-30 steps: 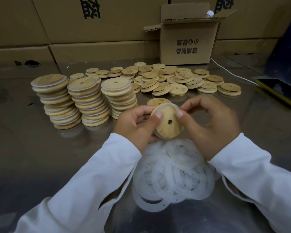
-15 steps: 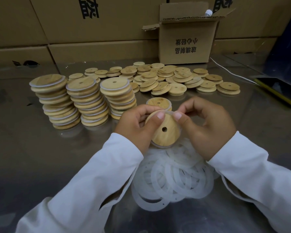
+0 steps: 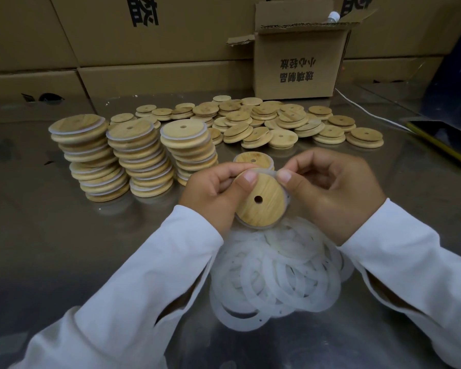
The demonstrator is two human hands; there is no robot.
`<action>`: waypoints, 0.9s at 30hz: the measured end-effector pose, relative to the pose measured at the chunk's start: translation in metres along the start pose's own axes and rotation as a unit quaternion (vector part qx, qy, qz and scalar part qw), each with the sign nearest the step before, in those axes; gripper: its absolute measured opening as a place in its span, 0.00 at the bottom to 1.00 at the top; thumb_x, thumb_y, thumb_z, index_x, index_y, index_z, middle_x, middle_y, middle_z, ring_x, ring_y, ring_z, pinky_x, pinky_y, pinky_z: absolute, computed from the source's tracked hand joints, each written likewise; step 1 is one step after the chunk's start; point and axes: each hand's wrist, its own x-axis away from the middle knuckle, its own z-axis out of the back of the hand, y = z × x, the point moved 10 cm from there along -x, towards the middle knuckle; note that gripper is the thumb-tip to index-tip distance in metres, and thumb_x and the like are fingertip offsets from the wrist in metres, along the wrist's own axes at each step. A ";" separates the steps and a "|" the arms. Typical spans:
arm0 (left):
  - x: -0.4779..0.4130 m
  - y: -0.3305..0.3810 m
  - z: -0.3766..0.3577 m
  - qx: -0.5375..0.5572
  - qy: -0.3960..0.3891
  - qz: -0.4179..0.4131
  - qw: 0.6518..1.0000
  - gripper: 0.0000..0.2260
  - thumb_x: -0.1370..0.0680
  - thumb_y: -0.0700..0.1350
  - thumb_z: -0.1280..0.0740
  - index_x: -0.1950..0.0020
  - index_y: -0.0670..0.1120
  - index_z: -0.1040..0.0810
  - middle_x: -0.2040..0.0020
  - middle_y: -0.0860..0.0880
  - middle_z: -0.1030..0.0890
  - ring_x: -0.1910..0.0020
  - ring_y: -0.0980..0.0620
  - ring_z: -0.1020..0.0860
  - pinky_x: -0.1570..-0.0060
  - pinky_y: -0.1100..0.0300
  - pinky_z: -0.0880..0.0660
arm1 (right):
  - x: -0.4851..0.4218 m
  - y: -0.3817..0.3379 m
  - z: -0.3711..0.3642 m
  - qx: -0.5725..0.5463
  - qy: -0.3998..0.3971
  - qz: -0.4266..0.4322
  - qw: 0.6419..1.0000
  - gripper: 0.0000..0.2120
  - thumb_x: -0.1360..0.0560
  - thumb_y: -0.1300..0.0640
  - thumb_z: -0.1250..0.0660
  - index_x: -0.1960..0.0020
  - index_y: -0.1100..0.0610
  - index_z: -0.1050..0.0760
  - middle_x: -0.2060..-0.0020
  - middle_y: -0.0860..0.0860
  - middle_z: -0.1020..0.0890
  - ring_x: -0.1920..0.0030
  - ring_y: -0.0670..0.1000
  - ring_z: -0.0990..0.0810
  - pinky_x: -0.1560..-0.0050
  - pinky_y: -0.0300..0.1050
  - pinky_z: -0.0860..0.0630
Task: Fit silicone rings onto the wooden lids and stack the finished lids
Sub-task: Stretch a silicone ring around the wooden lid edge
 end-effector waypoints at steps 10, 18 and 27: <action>-0.004 -0.002 0.017 0.088 0.062 0.016 0.994 0.06 0.25 0.41 0.36 0.56 0.48 0.19 0.62 0.50 0.16 0.55 0.47 0.19 0.45 0.40 0.25 | 0.007 0.010 -0.004 -0.026 0.017 -0.020 0.999 0.05 0.32 0.59 0.29 0.63 0.50 0.22 0.65 0.45 0.18 0.62 0.44 0.20 0.58 0.32 0.25; -0.003 0.006 0.014 0.048 0.038 -0.026 0.998 0.07 0.31 0.48 0.31 0.53 0.50 0.21 0.62 0.51 0.16 0.58 0.51 0.18 0.55 0.47 0.21 | 0.007 0.019 -0.004 -0.100 0.009 -0.080 0.992 0.05 0.34 0.61 0.27 0.66 0.54 0.21 0.68 0.46 0.17 0.66 0.44 0.20 0.63 0.32 0.24; -0.002 0.025 0.014 0.034 0.027 -0.082 0.996 0.08 0.29 0.46 0.37 0.52 0.48 0.22 0.61 0.53 0.17 0.58 0.58 0.19 0.57 0.62 0.21 | 0.004 0.008 -0.008 -0.141 -0.027 -0.069 0.987 0.04 0.32 0.64 0.30 0.65 0.57 0.22 0.70 0.47 0.19 0.66 0.44 0.21 0.59 0.32 0.24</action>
